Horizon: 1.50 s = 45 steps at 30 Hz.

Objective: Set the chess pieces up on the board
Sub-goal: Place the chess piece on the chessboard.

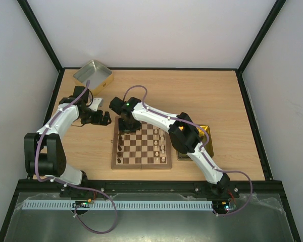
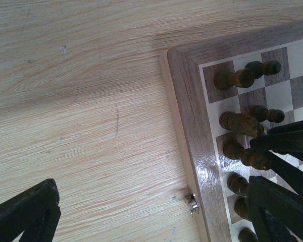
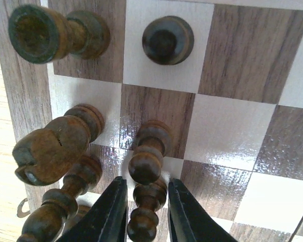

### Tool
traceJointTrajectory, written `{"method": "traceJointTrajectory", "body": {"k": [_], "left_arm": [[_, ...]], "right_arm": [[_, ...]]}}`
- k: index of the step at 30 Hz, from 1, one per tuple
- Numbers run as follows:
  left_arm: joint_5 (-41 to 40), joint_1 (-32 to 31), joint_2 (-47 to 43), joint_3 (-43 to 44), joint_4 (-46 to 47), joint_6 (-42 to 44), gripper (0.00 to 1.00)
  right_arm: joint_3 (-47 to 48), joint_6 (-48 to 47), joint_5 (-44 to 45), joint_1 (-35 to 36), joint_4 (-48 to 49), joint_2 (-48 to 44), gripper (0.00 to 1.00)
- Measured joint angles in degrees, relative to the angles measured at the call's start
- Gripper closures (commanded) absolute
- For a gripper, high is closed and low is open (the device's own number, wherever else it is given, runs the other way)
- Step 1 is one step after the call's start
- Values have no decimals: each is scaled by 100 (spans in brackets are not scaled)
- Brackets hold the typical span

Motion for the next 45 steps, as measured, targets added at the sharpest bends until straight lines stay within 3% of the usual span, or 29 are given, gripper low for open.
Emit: {"method": "traceJointTrajectory", "body": {"k": [38,45], "left_arm": [[17,-2,-4,0,0,0,0],[17,-4,-13,-37,2,-2,0]], "right_arm": [[-367,-44,52,-15,87,-385,72],[-404,-22,81,-20,109,-588,68]]}}
